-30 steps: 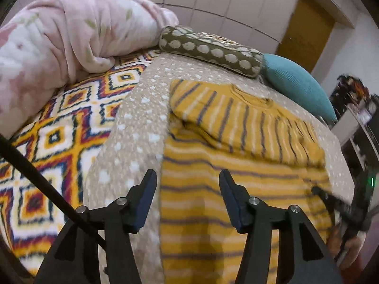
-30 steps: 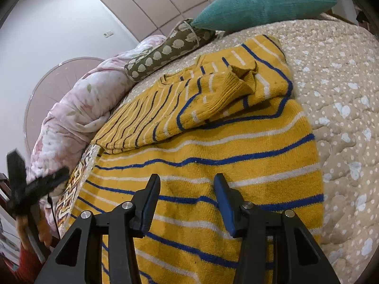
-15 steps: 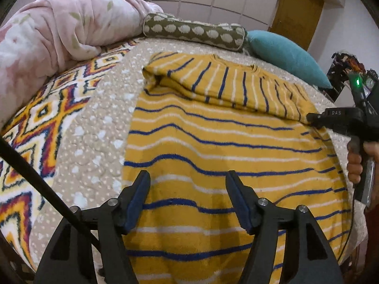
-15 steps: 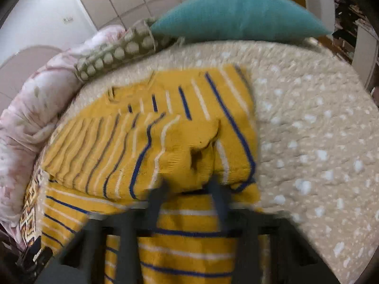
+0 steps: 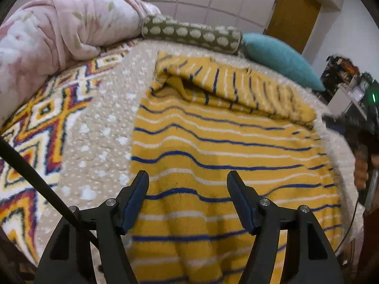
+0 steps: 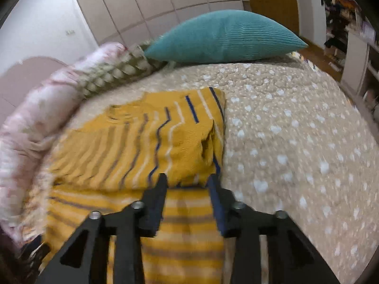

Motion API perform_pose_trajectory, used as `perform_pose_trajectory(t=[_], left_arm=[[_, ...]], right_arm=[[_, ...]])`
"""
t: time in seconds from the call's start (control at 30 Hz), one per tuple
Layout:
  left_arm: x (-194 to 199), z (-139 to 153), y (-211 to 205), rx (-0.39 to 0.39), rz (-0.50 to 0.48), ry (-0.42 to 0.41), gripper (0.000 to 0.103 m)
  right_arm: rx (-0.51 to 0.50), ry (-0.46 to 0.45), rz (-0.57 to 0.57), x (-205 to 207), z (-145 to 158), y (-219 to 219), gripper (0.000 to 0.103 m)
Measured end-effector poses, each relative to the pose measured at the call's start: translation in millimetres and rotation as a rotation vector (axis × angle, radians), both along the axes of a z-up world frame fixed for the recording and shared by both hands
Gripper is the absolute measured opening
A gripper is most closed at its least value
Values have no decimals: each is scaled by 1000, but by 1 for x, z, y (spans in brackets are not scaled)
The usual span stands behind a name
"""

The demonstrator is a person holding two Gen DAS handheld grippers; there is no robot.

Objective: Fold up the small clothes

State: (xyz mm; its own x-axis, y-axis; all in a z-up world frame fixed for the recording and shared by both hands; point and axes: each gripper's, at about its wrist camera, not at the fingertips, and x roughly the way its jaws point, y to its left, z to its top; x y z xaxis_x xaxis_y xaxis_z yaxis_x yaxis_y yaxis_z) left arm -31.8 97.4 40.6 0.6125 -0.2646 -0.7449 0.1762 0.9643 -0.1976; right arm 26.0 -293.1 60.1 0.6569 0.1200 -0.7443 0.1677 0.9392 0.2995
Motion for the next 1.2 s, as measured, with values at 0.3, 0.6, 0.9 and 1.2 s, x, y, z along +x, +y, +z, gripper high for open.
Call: perform_pose_trajectory(t=[0.3, 0.6, 0.9, 1.2], left_arm=[[-24, 1, 49, -85, 60, 57, 76], [-28, -27, 37, -63, 44, 91, 86], [-37, -35, 23, 1, 4, 30, 97], [-54, 7, 54, -124, 14, 33, 69]], right_arm=[[174, 99, 125, -136, -37, -28, 44], [314, 7, 58, -183, -62, -9, 64], [312, -71, 37, -191, -63, 1, 72], [422, -38, 51, -196, -63, -12, 72]])
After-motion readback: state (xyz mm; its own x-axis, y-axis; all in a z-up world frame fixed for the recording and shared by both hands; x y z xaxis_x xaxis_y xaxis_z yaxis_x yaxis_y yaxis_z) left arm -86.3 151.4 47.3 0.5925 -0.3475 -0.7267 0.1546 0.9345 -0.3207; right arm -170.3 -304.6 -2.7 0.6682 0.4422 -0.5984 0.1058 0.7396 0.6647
